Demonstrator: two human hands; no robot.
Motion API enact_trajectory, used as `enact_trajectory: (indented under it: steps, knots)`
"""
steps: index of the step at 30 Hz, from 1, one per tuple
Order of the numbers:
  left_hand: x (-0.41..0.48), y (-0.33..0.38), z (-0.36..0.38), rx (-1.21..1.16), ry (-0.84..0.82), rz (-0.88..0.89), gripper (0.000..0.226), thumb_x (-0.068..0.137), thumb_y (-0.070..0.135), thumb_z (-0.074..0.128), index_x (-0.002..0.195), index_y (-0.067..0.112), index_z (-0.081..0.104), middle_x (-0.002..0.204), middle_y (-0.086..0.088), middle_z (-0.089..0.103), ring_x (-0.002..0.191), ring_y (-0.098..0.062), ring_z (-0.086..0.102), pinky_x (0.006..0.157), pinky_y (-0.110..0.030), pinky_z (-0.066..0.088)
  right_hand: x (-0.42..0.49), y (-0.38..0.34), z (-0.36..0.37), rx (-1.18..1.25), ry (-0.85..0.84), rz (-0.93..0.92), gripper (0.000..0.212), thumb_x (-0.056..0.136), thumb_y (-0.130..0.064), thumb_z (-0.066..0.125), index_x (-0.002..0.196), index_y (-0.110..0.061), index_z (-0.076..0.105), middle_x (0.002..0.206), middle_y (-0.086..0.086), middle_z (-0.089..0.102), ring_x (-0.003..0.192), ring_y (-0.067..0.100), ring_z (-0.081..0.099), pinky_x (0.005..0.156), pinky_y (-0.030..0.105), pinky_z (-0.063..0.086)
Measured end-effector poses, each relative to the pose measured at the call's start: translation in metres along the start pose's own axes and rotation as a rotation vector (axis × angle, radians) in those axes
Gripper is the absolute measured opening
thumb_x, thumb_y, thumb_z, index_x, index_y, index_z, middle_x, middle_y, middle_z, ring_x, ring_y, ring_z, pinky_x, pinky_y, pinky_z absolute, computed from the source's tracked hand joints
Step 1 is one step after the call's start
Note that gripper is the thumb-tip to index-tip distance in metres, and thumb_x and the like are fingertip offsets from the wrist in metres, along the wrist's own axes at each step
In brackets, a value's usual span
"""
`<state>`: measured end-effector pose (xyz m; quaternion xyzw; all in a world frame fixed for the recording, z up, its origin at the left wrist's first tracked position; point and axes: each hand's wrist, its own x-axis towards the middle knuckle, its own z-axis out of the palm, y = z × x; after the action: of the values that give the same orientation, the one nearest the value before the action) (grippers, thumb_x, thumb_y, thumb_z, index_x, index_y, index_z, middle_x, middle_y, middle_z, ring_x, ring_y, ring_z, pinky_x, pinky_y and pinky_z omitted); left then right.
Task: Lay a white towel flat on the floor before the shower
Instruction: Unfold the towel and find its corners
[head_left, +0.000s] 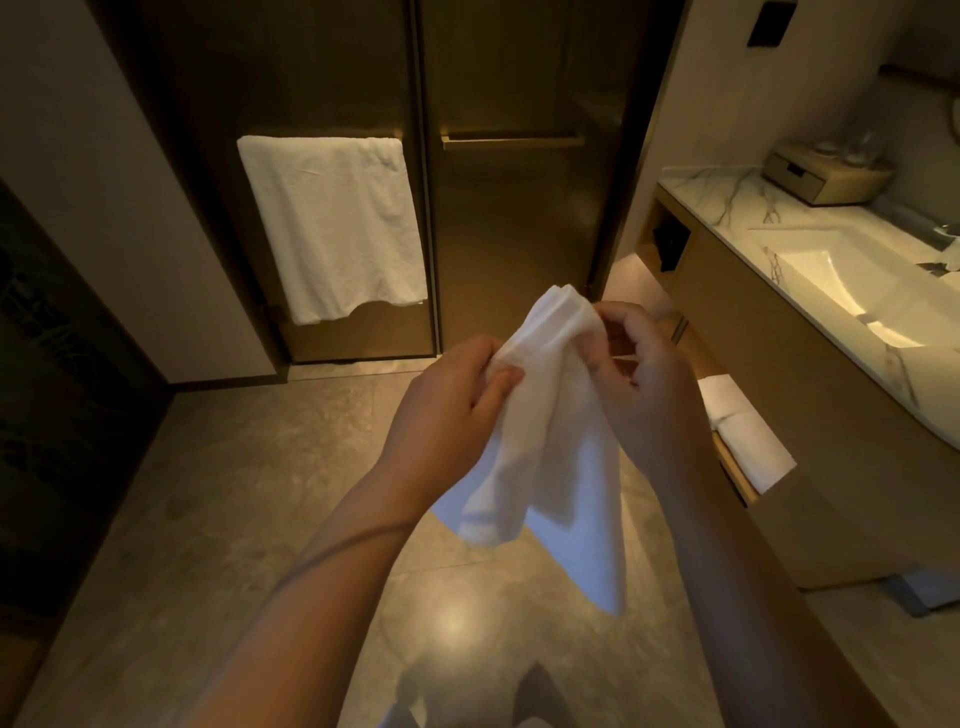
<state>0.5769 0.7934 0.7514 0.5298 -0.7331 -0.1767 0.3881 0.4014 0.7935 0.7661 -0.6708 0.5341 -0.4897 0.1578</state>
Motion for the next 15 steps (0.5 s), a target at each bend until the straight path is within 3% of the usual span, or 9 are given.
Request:
enact_trajectory:
  steps: [3,6,10,15]
  knots:
    - [0.004,0.005,-0.001,0.068,-0.023,0.068,0.008,0.095,0.035,0.047,0.094,0.029,0.052,0.077,0.017,0.049,0.072,-0.001,0.050,0.055,-0.013,0.030,0.000,-0.005,-0.004,0.008,-0.066,-0.026,0.034,0.091,-0.038,0.055,0.124,-0.027,0.052,0.110,-0.017,0.056,0.098,0.001,0.057,0.077,0.020,0.051]
    - [0.007,0.006,0.001,0.119,-0.050,0.112,0.006,0.095,0.033,0.046,0.094,0.027,0.048,0.081,0.013,0.046,0.068,-0.007,0.046,0.056,-0.018,0.032,-0.001,-0.007,-0.004,-0.036,-0.026,-0.029,0.019,0.090,-0.033,0.059,0.108,-0.029,0.060,0.096,-0.020,0.057,0.089,-0.002,0.057,0.073,0.020,0.053]
    - [0.005,0.000,0.002,0.131,-0.063,0.118,0.013,0.095,0.036,0.047,0.099,0.025,0.053,0.078,0.017,0.045,0.067,-0.004,0.046,0.056,-0.020,0.035,-0.002,-0.008,0.001,-0.051,0.017,-0.029,0.016,0.088,-0.027,0.062,0.103,-0.024,0.067,0.094,-0.015,0.061,0.087,-0.002,0.058,0.073,0.014,0.048]
    - [0.005,-0.021,-0.009,0.115,-0.135,0.084,0.023,0.087,0.053,0.051,0.101,0.037,0.058,0.075,0.019,0.059,0.073,0.001,0.054,0.054,-0.020,0.037,0.000,-0.010,0.004,-0.059,0.060,-0.050,0.013,0.089,-0.027,0.062,0.101,-0.026,0.066,0.092,-0.018,0.061,0.086,-0.001,0.059,0.071,0.010,0.048]
